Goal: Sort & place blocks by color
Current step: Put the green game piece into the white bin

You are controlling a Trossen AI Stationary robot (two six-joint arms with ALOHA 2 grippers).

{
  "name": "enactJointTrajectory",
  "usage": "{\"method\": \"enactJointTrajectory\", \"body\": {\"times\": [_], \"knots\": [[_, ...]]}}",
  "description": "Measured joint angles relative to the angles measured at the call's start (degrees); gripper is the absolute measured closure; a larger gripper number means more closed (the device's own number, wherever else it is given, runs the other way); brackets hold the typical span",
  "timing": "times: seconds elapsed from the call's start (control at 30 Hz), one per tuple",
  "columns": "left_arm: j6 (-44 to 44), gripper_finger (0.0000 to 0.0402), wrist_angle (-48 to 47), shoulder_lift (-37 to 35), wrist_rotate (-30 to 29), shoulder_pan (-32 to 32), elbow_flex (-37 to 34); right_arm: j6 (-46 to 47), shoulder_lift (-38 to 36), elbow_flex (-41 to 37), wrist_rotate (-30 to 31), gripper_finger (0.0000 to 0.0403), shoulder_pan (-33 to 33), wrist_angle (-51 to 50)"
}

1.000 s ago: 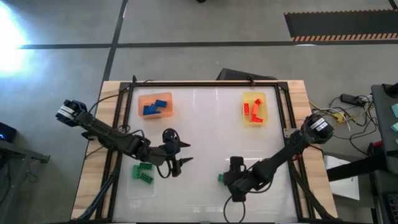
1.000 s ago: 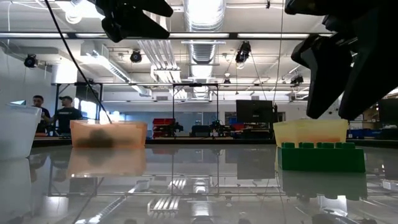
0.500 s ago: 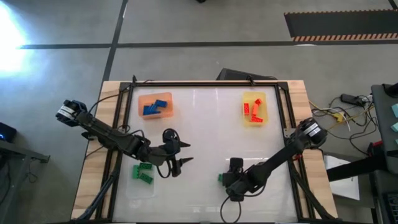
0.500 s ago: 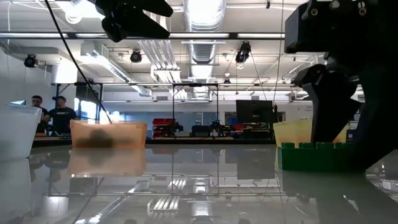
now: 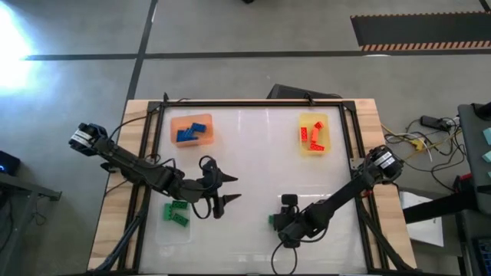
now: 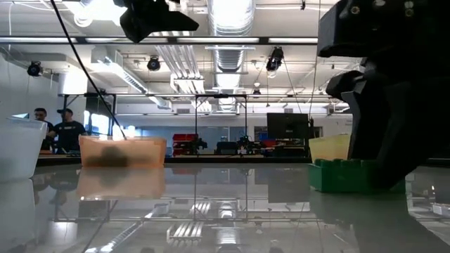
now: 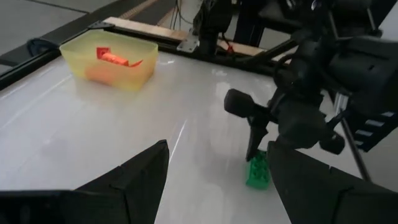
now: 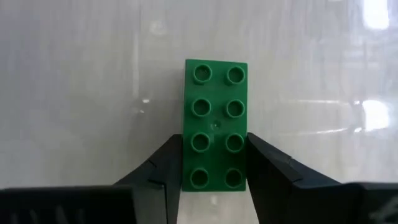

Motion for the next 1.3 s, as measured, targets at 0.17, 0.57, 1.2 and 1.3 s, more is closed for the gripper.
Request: {"method": "enactJointTrajectory", "body": {"times": [0.17,0.57,1.2,1.3], "knots": [[0.5,0.0146,2.0,0.0,0.0,0.0,0.0,-8.3,-2.7,-0.6,5.3,0.0278,0.4,-1.2],[9.9,0.0146,13.4,0.0,0.2,-0.1,-1.4,-33.3,-16.3,-14.2,10.8,0.0278,-2.7,35.6],[28.3,0.0146,53.8,18.1,0.7,-1.1,-3.0,-43.3,-19.3,-29.7,-2.2,0.0278,-11.9,92.3],[28.7,0.0146,58.7,20.3,0.7,-0.7,-2.2,-43.8,-19.3,-29.7,-2.2,0.0278,-12.0,92.0]]}}
